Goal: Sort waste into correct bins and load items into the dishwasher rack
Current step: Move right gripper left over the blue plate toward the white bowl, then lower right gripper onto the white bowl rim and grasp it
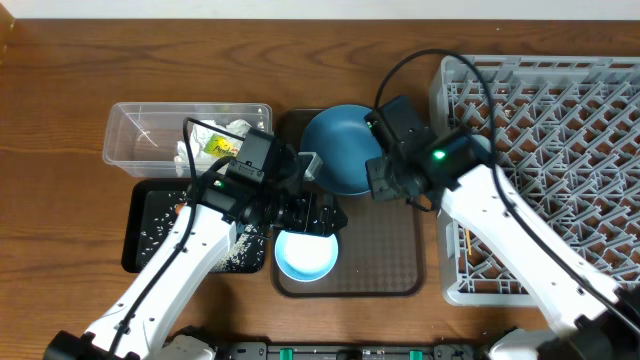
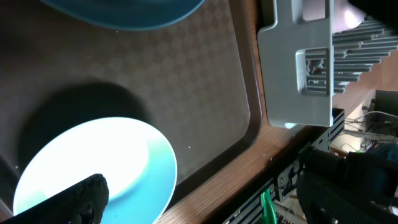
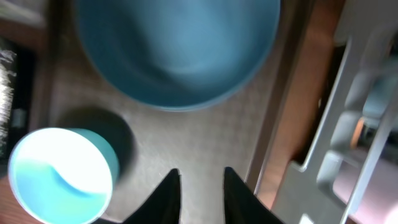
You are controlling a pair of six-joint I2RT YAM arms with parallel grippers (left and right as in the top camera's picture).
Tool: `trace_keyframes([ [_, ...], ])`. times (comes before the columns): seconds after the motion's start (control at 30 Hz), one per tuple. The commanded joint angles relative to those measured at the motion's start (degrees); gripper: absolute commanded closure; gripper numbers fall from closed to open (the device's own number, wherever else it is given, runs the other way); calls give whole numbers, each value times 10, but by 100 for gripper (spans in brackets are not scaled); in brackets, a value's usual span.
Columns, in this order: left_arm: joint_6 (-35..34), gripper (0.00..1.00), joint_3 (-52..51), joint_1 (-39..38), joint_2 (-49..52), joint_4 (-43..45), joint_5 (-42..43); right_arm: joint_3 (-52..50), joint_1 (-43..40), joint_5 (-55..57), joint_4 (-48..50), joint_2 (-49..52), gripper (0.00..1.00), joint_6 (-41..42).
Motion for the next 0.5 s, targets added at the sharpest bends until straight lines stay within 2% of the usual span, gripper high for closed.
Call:
trace_keyframes([
  [0.0, 7, 1, -5, 2, 1, -1, -7, 6, -2, 16, -28, 21, 83, 35],
  [0.07, 7, 1, -5, 2, 1, -1, -7, 6, -2, 16, -54, 28, 87, 54],
  [0.2, 7, 1, -5, 2, 1, -1, -7, 6, -2, 16, -89, 32, 88, 78],
  [0.4, 7, 1, -5, 2, 1, 1, -7, 6, -2, -30, -94, 32, 78, 81],
  [0.47, 8, 1, -5, 6, 1, 11, -35, 5, -2, -38, -95, 32, 77, 81],
])
